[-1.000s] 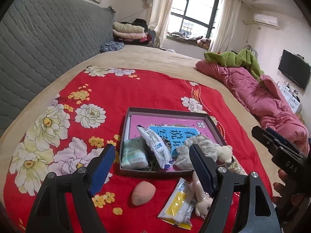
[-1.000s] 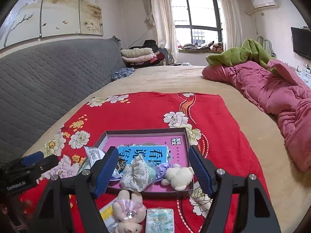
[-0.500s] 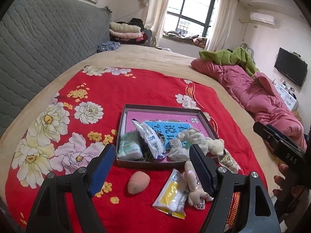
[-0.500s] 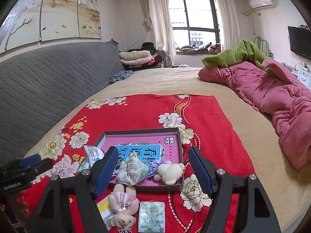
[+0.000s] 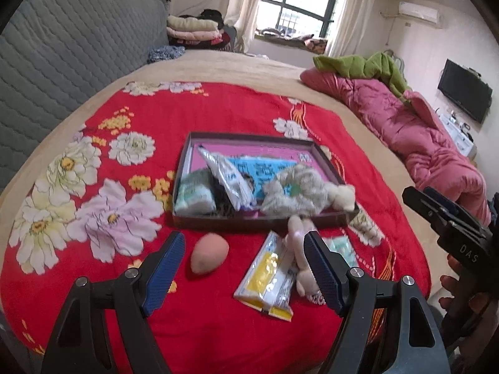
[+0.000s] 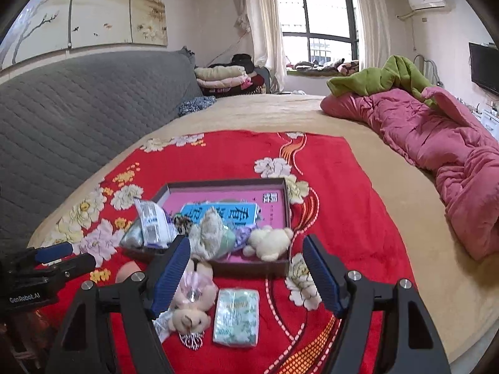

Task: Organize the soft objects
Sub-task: 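Withdraw both tools toward the pink bunny and tissue pack beside the box, then grasp the Flowers tissue pack with the right tool while the left tool grasps the yellow-striped packet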

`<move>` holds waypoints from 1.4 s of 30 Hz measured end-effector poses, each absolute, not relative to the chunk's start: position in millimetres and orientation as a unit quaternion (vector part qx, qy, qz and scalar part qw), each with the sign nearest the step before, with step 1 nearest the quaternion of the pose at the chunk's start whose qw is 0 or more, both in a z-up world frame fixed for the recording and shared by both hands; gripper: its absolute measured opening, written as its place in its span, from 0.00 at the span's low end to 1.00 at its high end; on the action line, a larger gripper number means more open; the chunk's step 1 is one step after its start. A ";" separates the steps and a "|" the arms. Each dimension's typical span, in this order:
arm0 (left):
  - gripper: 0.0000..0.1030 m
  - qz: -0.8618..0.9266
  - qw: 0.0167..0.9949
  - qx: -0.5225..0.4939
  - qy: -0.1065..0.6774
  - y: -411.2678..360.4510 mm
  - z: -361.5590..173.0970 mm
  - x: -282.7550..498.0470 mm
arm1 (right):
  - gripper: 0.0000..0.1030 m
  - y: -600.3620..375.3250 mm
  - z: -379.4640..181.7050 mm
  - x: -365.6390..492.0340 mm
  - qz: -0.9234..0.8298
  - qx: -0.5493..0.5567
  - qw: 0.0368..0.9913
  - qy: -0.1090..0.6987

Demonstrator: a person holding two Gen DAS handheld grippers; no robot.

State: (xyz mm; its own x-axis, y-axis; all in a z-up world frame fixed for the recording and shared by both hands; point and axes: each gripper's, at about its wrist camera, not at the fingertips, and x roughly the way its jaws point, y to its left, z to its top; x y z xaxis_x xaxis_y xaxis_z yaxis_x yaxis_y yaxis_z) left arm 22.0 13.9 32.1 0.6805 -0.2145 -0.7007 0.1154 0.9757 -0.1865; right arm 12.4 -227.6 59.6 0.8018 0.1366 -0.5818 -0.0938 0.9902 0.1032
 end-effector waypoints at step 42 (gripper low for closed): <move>0.77 -0.140 0.861 0.030 0.487 -36.9 -63.6 23.1 | 0.72 -216.9 -29.7 6.4 0.103 0.030 0.897 0.428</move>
